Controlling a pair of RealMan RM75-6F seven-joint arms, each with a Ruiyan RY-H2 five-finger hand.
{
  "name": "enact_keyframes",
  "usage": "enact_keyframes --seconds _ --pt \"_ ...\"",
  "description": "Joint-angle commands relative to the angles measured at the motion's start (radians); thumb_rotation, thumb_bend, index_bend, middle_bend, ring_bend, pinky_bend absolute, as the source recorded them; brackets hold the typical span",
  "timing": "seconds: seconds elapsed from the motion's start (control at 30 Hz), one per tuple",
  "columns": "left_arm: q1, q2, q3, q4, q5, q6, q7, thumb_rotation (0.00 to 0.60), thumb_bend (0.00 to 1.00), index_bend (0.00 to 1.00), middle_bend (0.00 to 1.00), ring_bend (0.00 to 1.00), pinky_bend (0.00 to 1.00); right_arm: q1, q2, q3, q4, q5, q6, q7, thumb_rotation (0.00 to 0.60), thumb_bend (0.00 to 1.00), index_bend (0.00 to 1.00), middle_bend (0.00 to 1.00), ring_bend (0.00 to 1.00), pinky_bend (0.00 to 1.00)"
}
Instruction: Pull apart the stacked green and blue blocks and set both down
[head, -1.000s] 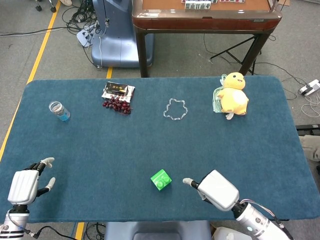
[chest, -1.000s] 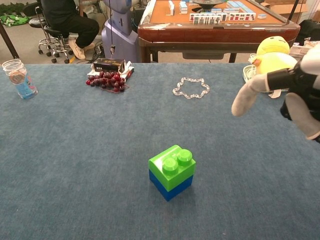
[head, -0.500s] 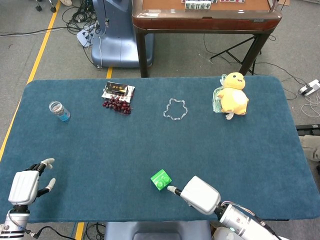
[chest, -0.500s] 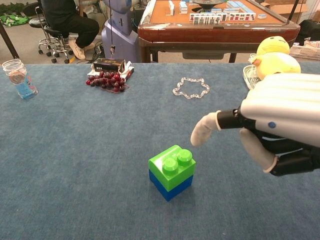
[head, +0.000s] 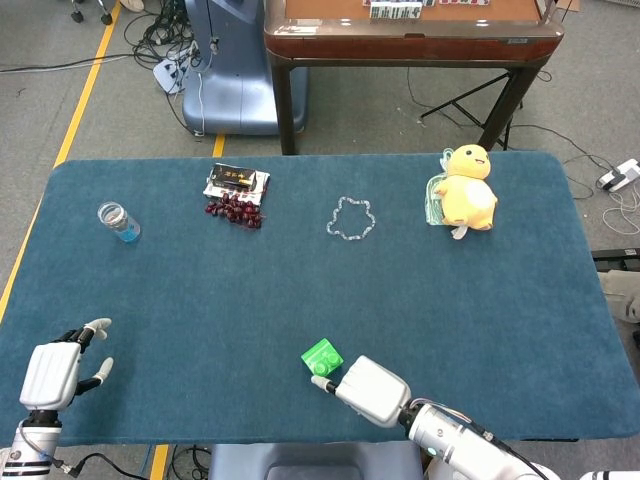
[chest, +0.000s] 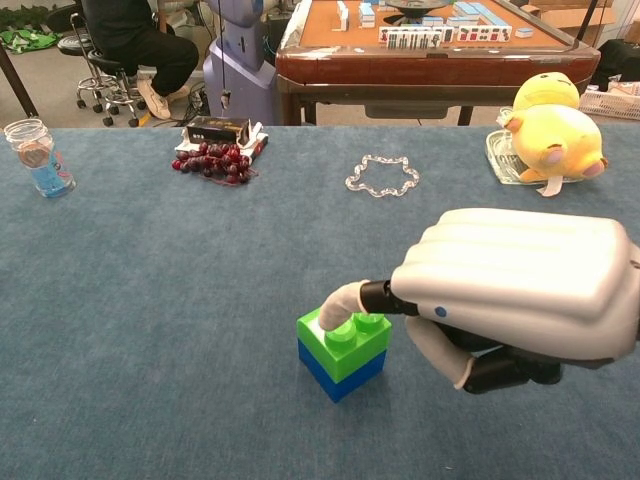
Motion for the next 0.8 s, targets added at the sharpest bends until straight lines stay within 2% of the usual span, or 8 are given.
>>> enact_keyframes --seconds 0.03,0.5,0.8 --pt "0.000 0.000 0.000 0.000 0.000 -0.001 0.000 0.600 0.31 0.33 0.40 0.43 0.61 0.014 -0.012 -0.005 0.001 0.018 -0.005 -0.015 0.600 1.00 0.17 1.00 0.96 0.98" --pt "-0.003 -0.001 0.000 -0.005 0.000 -0.004 0.008 0.600 0.31 0.33 0.40 0.43 0.61 0.091 -0.055 -0.038 0.009 0.155 0.010 -0.201 0.600 1.00 0.17 1.00 0.97 0.99" --pt "-0.002 -0.006 0.001 0.001 -0.001 -0.005 0.002 0.600 0.31 0.33 0.40 0.43 0.61 0.135 -0.083 -0.065 0.008 0.224 0.035 -0.255 0.600 1.00 0.17 1.00 0.97 0.99"
